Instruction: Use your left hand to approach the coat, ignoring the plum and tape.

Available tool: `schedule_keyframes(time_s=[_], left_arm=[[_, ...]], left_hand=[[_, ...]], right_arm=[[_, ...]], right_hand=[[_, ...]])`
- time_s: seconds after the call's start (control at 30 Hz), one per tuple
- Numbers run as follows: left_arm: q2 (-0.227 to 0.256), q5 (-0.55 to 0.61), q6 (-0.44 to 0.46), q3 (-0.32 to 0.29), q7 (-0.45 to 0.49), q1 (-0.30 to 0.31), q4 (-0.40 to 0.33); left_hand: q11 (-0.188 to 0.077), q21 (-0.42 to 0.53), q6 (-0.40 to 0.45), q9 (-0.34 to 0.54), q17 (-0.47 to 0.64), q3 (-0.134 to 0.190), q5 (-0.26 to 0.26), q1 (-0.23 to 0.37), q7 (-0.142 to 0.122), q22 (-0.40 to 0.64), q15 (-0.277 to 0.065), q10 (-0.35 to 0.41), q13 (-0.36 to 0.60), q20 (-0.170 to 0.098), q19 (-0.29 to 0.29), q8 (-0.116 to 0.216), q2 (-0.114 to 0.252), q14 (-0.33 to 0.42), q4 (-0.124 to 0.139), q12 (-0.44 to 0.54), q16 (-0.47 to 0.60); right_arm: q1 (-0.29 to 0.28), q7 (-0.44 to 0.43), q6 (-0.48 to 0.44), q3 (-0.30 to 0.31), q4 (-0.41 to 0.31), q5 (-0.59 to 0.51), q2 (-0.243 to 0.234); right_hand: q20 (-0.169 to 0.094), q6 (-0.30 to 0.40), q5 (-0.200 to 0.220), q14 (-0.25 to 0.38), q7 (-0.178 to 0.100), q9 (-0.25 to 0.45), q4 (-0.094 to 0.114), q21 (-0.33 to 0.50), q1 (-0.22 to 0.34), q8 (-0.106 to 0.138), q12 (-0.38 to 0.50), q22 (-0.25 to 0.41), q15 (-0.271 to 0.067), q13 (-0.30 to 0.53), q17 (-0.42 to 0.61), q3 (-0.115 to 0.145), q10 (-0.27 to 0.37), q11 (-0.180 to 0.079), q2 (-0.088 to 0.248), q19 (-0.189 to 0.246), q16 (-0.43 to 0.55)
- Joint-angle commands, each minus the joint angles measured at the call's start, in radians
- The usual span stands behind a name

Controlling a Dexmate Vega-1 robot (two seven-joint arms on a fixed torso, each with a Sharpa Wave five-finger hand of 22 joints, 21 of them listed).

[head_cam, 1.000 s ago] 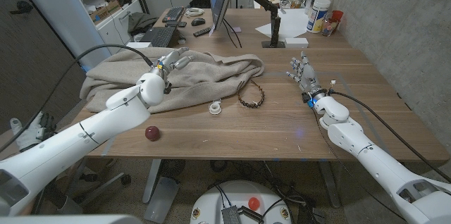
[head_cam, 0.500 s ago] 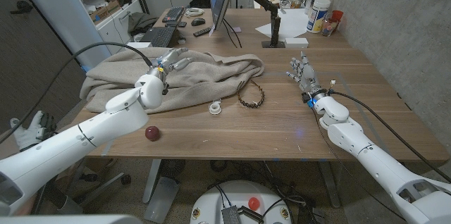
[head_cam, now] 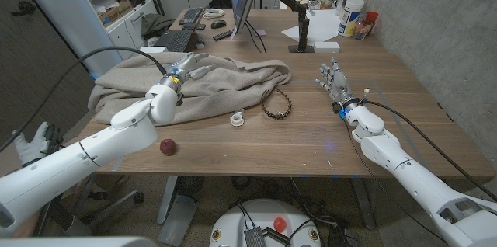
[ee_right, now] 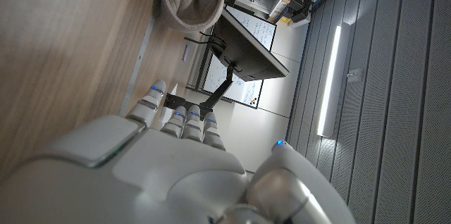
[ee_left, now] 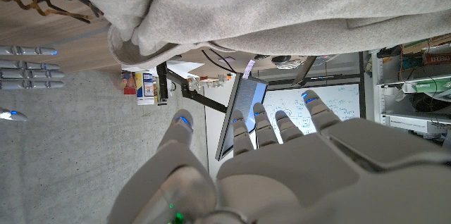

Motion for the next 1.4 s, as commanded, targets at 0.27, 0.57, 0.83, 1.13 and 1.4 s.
schedule_keyframes(time_s=[0.27,0.57,0.83,1.13,1.4], left_arm=[[0.033,0.01,-0.088,-0.081,-0.003,0.063,0.017],[0.026,-0.024,-0.219,-0.124,0.039,0.09,0.095],[0.048,-0.028,-0.232,-0.165,0.048,0.127,0.101],[0.027,-0.056,-0.366,-0.198,0.117,0.159,0.186],[0.031,-0.041,-0.375,-0.201,0.107,0.155,0.204]], left_hand=[[-0.001,0.001,0.007,0.004,0.001,0.001,0.007,0.012,-0.006,0.0,0.003,0.008,0.002,-0.002,0.007,-0.001,0.002,0.002,-0.007,-0.001,0.006],[-0.004,0.001,0.017,0.004,0.001,0.001,0.007,0.013,-0.005,0.0,-0.002,0.022,0.002,-0.003,0.01,0.0,0.001,0.01,-0.008,0.003,0.007],[-0.005,0.001,0.016,0.004,0.001,0.0,0.008,0.014,-0.006,0.0,-0.001,0.022,0.002,-0.002,0.011,-0.002,0.0,0.011,-0.008,0.003,0.007],[-0.007,0.002,0.044,0.004,0.001,0.001,0.008,0.016,-0.002,0.0,-0.008,0.044,0.003,-0.007,0.02,0.005,0.0,0.023,-0.008,0.009,0.008],[-0.007,0.003,0.052,0.004,0.001,0.001,0.009,0.018,-0.001,0.0,-0.009,0.047,0.003,-0.013,0.025,0.006,-0.001,0.025,-0.009,0.009,0.008]], right_arm=[[0.007,-0.026,-0.006,-0.004,0.004,-0.016,0.003],[-0.001,-0.072,-0.007,-0.003,-0.01,-0.04,0.005],[0.0,-0.085,-0.016,-0.003,-0.012,-0.043,0.006],[0.003,-0.08,-0.019,-0.004,-0.012,-0.041,0.005],[0.006,-0.078,-0.027,-0.006,-0.013,-0.041,0.004]], right_hand=[[-0.003,0.006,0.005,-0.009,-0.001,0.003,0.002,0.006,0.003,0.005,0.006,0.001,-0.002,-0.001,0.003,-0.009,0.002,0.0,0.012,-0.004,0.005],[-0.002,0.001,0.005,-0.008,-0.001,0.003,0.002,0.006,0.003,0.003,0.006,0.001,-0.002,-0.001,0.002,-0.011,0.002,0.0,0.012,-0.004,0.005],[-0.001,-0.002,0.005,-0.008,-0.002,0.003,0.002,0.006,0.003,0.002,0.006,0.001,-0.002,-0.001,0.002,-0.012,0.001,0.002,0.013,-0.004,0.006],[-0.001,-0.002,0.005,-0.008,-0.003,0.003,0.002,0.006,0.003,0.002,0.006,0.001,-0.001,-0.001,0.001,-0.013,0.001,0.004,0.013,-0.004,0.006],[-0.003,-0.003,0.005,-0.021,-0.003,0.003,0.002,0.004,0.004,0.002,0.007,0.001,0.0,-0.001,0.0,-0.014,0.001,0.002,0.014,-0.01,0.002]])
